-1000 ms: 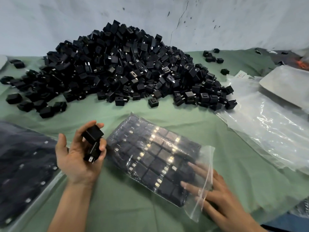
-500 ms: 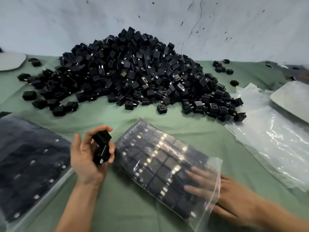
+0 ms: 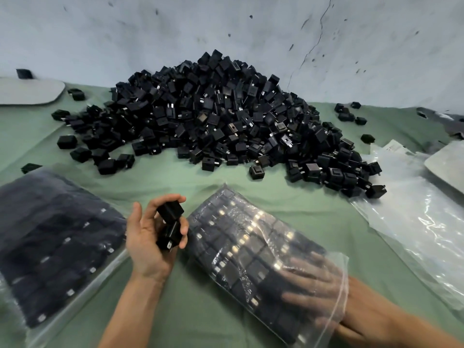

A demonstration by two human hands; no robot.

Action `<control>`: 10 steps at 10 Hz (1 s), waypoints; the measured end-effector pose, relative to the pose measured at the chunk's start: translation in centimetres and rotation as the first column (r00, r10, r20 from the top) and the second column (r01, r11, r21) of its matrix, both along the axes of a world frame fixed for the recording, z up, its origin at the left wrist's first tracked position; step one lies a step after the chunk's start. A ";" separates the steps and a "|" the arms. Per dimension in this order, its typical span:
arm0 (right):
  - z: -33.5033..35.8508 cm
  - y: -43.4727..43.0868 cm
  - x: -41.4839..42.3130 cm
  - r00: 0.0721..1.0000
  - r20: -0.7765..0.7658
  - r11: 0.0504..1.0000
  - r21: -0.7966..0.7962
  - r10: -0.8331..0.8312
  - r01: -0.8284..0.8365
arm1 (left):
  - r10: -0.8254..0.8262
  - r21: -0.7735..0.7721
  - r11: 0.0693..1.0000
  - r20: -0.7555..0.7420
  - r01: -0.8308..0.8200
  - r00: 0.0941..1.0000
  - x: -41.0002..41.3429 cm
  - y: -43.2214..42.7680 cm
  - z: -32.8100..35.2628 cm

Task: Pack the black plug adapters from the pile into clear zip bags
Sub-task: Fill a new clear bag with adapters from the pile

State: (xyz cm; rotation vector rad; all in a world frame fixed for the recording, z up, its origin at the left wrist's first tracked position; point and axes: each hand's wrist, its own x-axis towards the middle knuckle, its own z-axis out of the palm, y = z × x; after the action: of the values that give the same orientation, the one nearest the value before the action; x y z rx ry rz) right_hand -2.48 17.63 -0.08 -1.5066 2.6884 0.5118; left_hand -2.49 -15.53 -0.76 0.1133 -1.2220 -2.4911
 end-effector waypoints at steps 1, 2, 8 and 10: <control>0.3 -0.2 0.0 0.998 -0.044 0.999 0.001 0.045 -0.045 | 0.002 -0.002 1.000 0.003 -0.002 1.000 0.0 0.0 0.0; 0.6 -0.3 0.0 0.995 -0.075 0.998 0.001 0.060 -0.060 | 0.002 -0.011 1.000 0.001 -0.002 1.000 0.0 0.1 0.0; -0.4 -1.7 0.6 1.000 0.001 1.000 -0.010 -0.006 0.006 | 0.024 -0.017 1.000 0.035 -0.023 0.999 0.0 0.3 0.3; -2.9 -0.3 0.2 0.997 0.076 0.992 -0.117 -0.028 0.037 | 0.014 -0.030 0.999 0.032 -0.013 0.999 0.1 0.3 0.2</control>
State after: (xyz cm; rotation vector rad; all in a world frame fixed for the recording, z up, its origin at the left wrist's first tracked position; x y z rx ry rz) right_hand -2.29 17.28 -3.00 -1.4738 2.7248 0.2931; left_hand -2.39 -15.18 -0.56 0.1543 -1.2666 -2.4676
